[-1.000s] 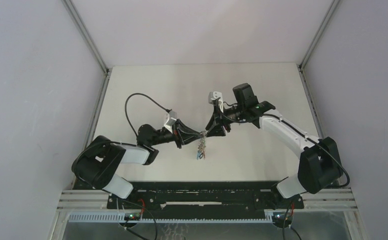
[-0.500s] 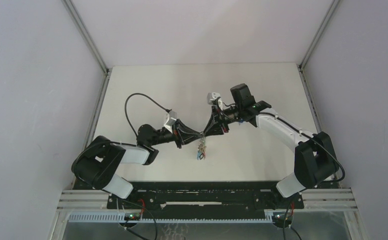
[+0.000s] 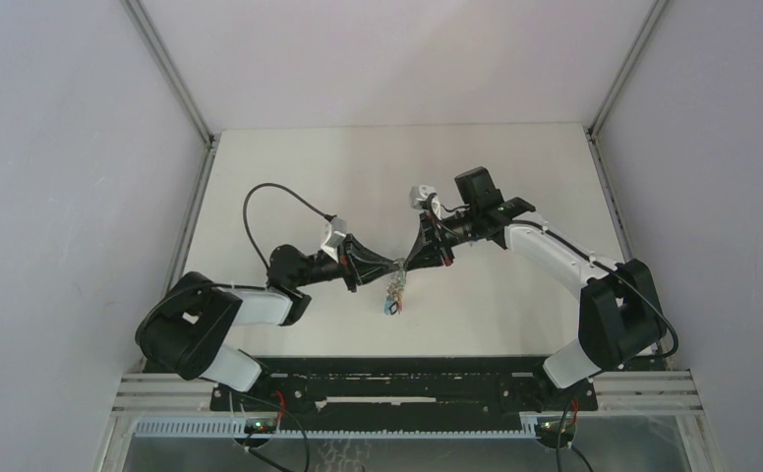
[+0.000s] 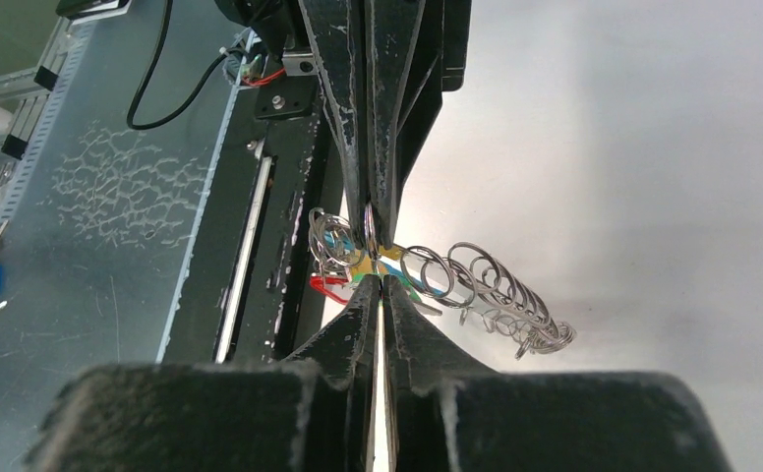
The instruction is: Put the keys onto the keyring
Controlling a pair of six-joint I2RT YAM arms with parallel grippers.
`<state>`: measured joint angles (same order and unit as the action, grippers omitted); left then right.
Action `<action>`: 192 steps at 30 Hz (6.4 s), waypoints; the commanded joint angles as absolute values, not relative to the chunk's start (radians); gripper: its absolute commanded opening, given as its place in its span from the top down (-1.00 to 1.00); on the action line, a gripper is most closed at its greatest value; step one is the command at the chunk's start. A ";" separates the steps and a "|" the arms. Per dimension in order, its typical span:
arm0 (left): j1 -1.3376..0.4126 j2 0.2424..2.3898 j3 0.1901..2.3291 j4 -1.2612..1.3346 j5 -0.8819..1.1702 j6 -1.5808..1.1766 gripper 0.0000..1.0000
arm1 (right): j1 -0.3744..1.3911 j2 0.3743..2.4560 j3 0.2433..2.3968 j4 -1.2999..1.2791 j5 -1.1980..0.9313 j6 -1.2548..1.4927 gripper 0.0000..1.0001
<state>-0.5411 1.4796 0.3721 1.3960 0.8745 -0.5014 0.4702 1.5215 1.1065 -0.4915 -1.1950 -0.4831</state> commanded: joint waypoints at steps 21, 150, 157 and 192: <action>-0.539 1.423 0.361 1.474 0.850 -0.485 1.00 | 0.474 1.479 1.088 -0.464 -1.199 -0.500 0.36; -0.764 1.454 0.812 -0.004 0.103 -0.002 0.21 | 0.284 0.267 0.582 -0.340 -0.229 0.320 -1.00; -0.727 1.213 0.727 0.003 0.011 -0.088 -0.32 | 0.284 0.252 0.646 -0.452 -0.121 0.302 -1.00; -0.592 -0.090 0.670 -0.648 -0.303 -0.290 -0.99 | 0.282 0.086 0.717 -0.672 0.098 0.268 -1.00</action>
<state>-0.5926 0.0051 0.6754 -0.6106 -0.3164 -0.3183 0.2874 0.0868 0.7185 -0.6716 0.0963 0.2501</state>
